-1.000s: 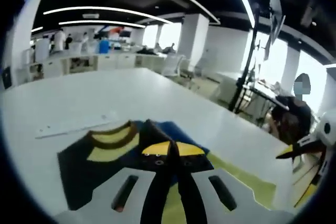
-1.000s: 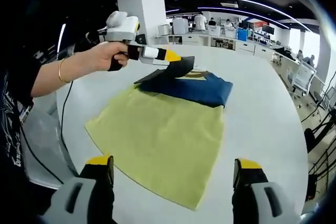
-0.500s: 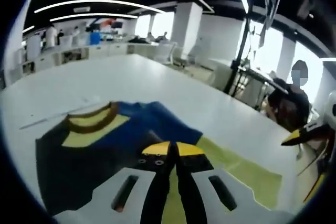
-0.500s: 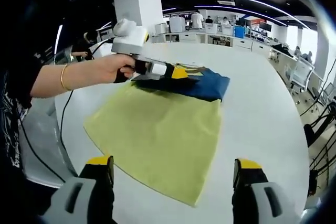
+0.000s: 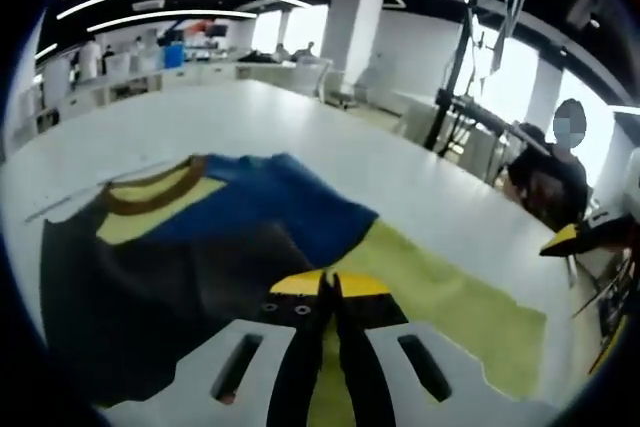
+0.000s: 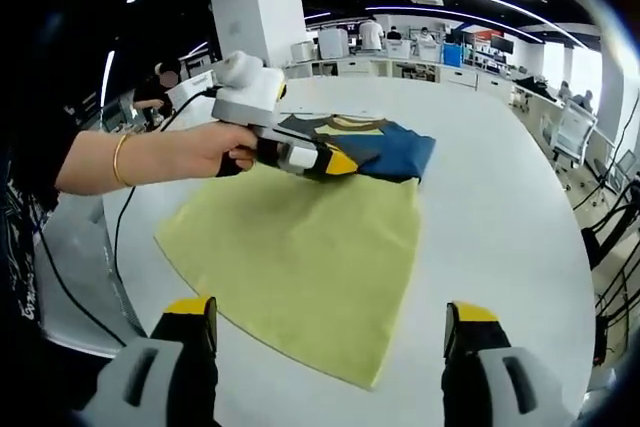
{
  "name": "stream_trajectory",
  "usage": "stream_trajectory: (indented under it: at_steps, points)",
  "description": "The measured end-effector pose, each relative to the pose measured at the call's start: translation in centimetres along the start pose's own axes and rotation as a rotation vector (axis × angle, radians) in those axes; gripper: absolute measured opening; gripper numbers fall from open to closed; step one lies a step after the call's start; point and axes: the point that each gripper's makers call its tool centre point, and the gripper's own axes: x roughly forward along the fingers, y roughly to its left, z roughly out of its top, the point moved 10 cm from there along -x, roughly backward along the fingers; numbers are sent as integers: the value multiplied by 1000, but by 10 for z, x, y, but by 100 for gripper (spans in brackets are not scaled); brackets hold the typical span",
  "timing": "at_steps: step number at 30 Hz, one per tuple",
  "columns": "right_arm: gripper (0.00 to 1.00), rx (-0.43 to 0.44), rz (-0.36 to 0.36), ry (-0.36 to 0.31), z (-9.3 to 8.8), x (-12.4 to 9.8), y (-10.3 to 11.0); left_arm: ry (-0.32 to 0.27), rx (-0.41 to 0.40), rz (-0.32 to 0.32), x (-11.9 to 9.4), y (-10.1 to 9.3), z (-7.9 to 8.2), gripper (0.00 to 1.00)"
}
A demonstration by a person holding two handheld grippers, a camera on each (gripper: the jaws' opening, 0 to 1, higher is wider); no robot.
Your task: Fold the garment on the visible template until the final outline fits inside the template.
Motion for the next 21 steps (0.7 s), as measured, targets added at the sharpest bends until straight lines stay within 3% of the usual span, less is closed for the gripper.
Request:
stream_trajectory:
  at_steps: [14, 17, 21]
  points:
    - [94, 1, -8, 3, 2, 2, -4, 27, -7, -22, 6, -4, -8, 2]
    - [94, -1, -9, 2, 3, 2, -4, 18, -5, -29, 5, -6, -6, 6]
    - [94, -3, -19, -4, 6, 0, -6, -7, 2, -26, -2, -7, 2, 20]
